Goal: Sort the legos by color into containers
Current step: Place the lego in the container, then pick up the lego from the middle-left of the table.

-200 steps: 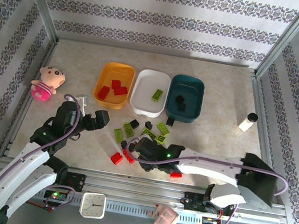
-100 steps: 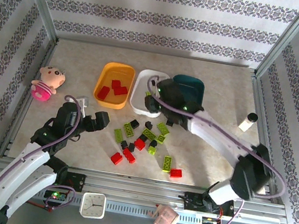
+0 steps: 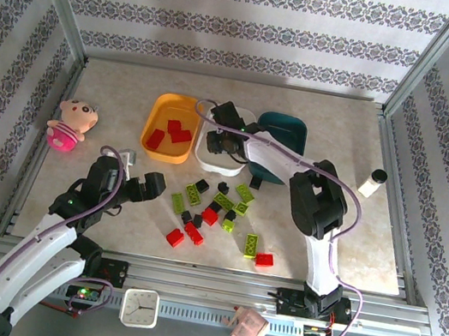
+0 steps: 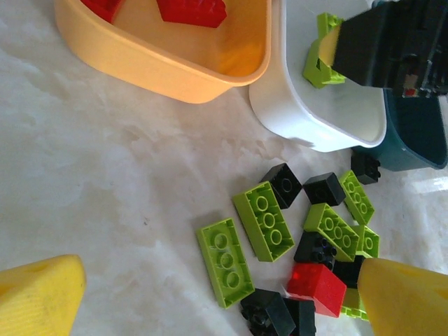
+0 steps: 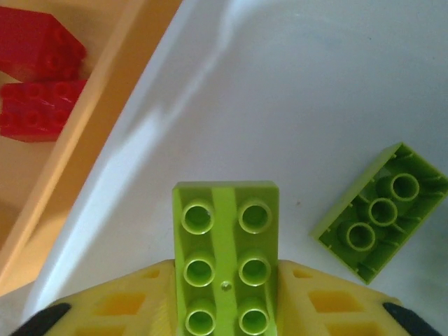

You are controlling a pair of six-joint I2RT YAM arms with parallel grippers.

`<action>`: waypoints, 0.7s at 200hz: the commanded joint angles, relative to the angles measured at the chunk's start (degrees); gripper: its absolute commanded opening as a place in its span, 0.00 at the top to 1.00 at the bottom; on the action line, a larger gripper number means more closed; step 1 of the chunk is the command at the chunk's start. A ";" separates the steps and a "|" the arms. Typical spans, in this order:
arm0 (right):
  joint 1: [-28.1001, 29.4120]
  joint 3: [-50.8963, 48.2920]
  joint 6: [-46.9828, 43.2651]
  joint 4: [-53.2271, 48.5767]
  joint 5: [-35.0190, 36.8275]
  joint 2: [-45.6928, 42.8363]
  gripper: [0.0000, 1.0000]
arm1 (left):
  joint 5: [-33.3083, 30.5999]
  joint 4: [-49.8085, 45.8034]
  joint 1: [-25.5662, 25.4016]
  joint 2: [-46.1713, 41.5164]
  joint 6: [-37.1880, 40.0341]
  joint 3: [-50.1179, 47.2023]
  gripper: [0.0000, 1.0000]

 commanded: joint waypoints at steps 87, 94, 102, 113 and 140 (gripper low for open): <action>-1.21 -7.15 2.81 3.09 -0.36 -8.07 0.29 | -12.17 -4.87 -27.11 11.74 -0.41 2.56 0.06; -1.24 -9.24 2.97 4.00 -0.52 -9.41 0.29 | -13.90 -5.34 -30.22 13.75 -0.63 3.07 0.06; -1.37 -11.28 3.24 4.98 -0.84 -10.80 0.29 | -15.92 -6.02 -34.00 16.05 -1.00 3.75 0.07; -1.42 -13.76 3.64 5.96 -1.10 -12.43 0.29 | -18.19 -6.83 -37.80 19.30 -1.21 4.88 0.08; -1.80 -18.93 4.51 8.37 -1.82 -15.90 0.28 | -21.98 -8.21 -43.76 26.71 -0.99 7.35 0.10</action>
